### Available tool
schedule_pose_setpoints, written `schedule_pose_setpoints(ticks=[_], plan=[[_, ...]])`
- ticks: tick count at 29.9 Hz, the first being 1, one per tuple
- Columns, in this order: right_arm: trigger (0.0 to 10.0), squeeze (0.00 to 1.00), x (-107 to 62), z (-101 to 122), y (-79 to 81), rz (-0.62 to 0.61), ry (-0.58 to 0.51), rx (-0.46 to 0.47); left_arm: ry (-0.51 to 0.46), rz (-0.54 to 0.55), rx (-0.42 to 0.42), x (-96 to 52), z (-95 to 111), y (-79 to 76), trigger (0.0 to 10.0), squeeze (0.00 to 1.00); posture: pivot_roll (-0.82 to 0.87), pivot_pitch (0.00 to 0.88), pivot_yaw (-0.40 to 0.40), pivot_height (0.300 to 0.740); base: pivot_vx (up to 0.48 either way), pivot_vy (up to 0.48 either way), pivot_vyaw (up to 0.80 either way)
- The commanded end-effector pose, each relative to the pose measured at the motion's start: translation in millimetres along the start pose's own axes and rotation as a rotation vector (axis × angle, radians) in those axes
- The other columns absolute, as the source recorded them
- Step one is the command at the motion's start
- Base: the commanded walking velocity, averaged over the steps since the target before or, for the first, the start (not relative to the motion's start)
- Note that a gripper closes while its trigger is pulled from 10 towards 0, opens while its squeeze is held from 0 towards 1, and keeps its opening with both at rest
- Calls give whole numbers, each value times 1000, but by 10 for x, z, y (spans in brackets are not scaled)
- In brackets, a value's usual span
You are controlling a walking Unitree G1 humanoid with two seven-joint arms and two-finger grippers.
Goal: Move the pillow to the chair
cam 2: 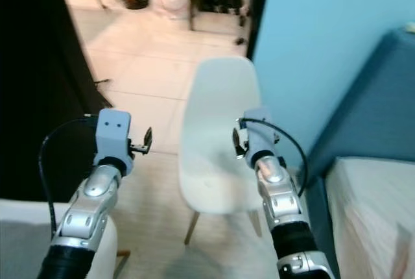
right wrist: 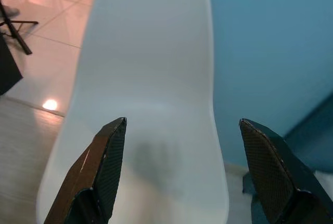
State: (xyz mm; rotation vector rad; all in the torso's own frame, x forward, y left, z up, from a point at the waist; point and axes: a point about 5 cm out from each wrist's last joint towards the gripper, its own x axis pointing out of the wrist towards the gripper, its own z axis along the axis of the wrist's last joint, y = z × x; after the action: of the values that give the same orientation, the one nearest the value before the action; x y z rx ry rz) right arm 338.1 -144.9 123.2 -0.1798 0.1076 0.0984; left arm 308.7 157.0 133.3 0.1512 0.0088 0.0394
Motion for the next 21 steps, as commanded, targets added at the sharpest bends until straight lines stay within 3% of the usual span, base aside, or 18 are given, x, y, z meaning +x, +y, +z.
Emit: schedule_pose_setpoints(ticks=[1, 21], plan=[[10000, 0, -19, -46, -33, -12, 21, 6, 23, -8, 4, -6, -43, -10, 10000, 0, 3, 87, -29, 740, 0, 0, -800], [10000, 0, -40, -76, -61, -22, 50, -5, 10, -43, 25, 50, -5, -37, 10000, 0, -14, 65, -9, 740, 0, 0, -800]])
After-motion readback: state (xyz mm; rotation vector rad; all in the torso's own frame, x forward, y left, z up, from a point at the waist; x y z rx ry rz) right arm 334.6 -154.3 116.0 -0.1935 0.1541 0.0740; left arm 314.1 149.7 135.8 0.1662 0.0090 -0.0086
